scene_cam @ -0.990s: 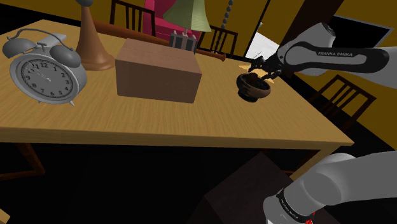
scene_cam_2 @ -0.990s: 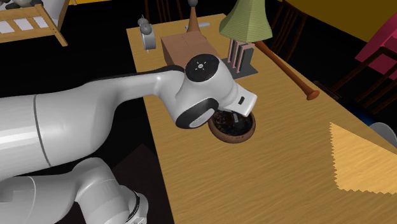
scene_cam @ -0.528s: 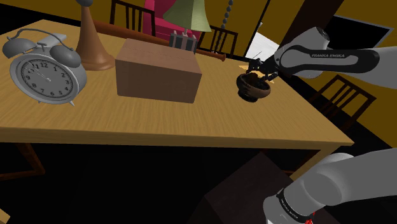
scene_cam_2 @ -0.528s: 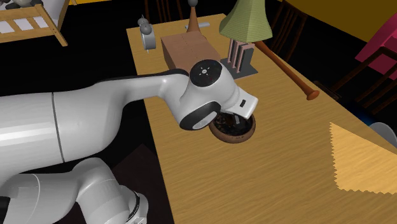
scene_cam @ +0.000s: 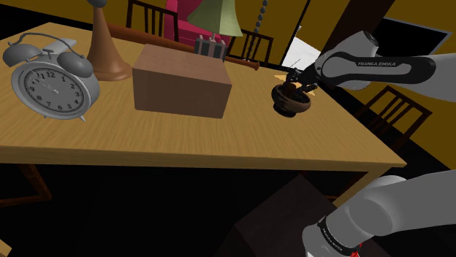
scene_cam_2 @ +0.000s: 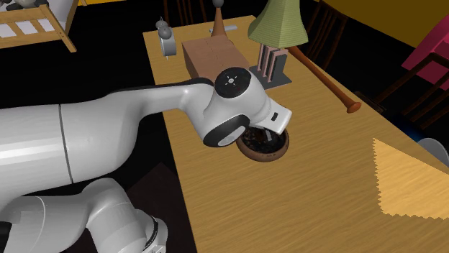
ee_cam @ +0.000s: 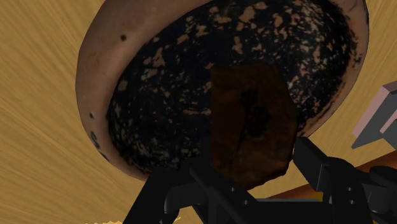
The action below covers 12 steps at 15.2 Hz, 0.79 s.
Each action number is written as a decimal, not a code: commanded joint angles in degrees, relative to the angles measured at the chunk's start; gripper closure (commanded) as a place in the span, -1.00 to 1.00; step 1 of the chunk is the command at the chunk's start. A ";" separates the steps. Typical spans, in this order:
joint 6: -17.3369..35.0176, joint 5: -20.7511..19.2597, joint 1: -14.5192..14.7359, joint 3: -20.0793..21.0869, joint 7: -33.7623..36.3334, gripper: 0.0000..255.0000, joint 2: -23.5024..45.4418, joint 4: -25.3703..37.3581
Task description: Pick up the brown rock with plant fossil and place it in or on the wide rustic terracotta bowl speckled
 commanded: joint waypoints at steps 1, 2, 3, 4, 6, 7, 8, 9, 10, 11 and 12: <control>-0.02 -0.01 -0.01 -0.02 -0.01 1.00 0.01 -0.03; -0.02 -0.01 -0.01 -0.03 -0.02 1.00 0.02 -0.02; -0.01 -0.01 -0.01 -0.02 -0.01 1.00 0.03 -0.03; 0.00 -0.01 -0.01 -0.03 -0.03 1.00 0.02 -0.04; -0.84 -0.08 -0.06 0.10 0.11 1.00 -0.18 0.59; -1.65 -0.14 -0.10 0.18 0.21 1.00 -0.37 1.22; -2.46 -0.19 -0.13 0.27 0.31 1.00 -0.55 1.85; -3.26 -0.25 -0.16 0.35 0.40 1.00 -0.71 2.48; -4.06 -0.29 -0.19 0.43 0.49 1.00 -0.87 3.13; -4.86 -0.34 -0.21 0.50 0.58 1.00 -1.00 3.79; -5.65 -0.37 -0.23 0.58 0.66 1.00 -1.13 4.46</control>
